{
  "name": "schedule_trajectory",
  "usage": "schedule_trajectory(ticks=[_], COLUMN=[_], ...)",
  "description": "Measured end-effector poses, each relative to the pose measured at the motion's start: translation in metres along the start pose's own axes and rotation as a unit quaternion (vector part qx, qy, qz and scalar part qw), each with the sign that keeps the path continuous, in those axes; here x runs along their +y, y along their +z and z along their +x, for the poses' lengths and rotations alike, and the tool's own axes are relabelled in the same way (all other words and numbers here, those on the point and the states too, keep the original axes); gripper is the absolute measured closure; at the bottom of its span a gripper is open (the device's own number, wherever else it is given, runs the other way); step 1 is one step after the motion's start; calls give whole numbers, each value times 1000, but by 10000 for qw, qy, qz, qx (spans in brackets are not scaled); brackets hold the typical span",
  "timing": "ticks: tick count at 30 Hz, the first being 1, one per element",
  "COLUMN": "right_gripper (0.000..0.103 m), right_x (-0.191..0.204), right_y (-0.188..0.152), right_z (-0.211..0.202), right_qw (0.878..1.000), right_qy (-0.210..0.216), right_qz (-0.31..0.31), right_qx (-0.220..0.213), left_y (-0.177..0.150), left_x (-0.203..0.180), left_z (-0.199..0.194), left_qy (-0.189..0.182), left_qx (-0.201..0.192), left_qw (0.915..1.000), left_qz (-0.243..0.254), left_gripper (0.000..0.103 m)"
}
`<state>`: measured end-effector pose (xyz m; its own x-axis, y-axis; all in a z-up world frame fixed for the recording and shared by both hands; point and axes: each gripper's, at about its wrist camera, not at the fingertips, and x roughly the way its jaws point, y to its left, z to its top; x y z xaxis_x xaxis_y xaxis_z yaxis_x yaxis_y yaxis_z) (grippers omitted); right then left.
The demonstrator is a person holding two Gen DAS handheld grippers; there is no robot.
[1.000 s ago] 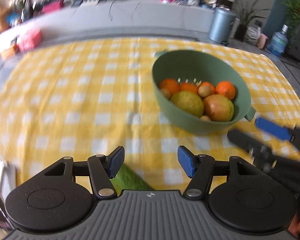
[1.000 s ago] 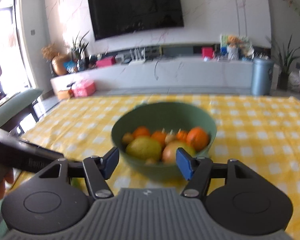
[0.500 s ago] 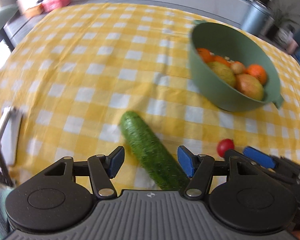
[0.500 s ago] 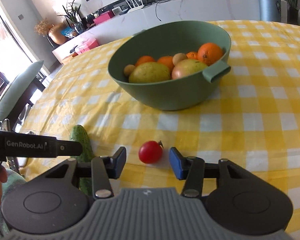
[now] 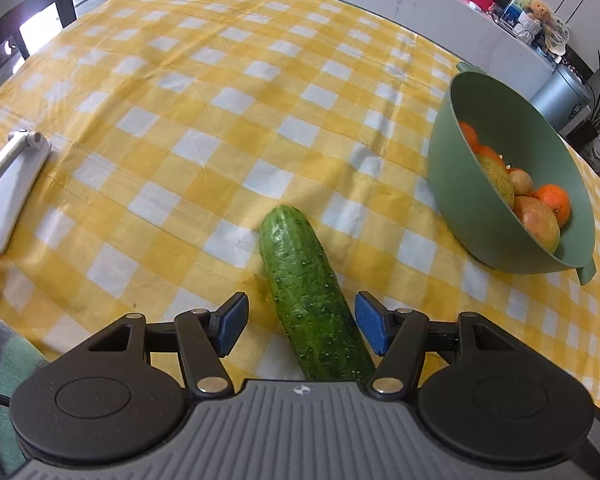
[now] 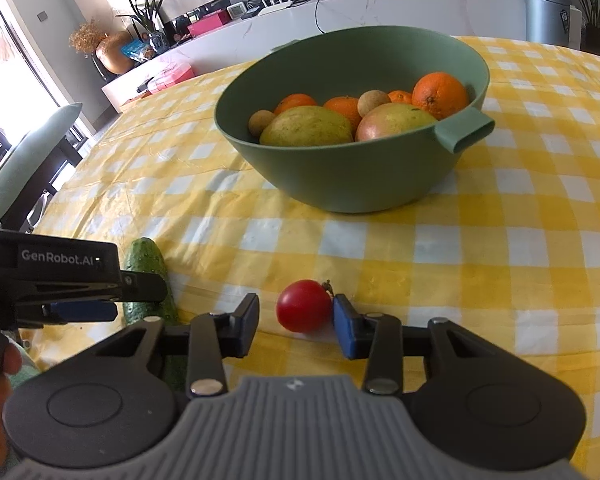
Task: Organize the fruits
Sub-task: 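Grasp the green cucumber with the left tool while the right tool grasps the cherry tomato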
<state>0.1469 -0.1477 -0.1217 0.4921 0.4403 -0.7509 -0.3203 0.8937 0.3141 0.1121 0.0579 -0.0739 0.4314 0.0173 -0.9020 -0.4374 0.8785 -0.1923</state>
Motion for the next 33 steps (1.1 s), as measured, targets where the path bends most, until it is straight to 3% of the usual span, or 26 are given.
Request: schedule_trajectory(ticks=[6, 10, 14, 17, 23, 29, 33], right_gripper=[74, 78, 78, 78, 78, 78, 78], right_x=[7, 10, 4, -6, -29, -32, -34], right_y=[1, 0, 2, 5, 10, 11, 11], right_z=[4, 5, 5, 1, -6, -4, -4], right_qw=[9996, 9989, 9994, 9993, 9977, 9972, 9974], right_qy=[-177, -274, -276, -357, -431, -490, -499], right_qz=[-227, -374, -207, 23, 496, 557, 513], right_qx=[-67, -84, -93, -126, -145, -91, -83], left_y=[-3, -7, -6, -6, -13, -15, -18], left_x=[-8, -11, -16, -26, -54, -55, -53], left_z=[11, 11, 11, 11, 13, 21, 19], left_qy=[83, 69, 76, 4, -146, -21, -62], left_qx=[78, -44, -78, -130, -281, -173, -298], left_qw=[9999, 9997, 9989, 9959, 9800, 9799, 9785], left_qz=[100, 250, 453, 900, 1964, 1986, 2039], left_gripper=[32, 48, 49, 51, 57, 50, 55])
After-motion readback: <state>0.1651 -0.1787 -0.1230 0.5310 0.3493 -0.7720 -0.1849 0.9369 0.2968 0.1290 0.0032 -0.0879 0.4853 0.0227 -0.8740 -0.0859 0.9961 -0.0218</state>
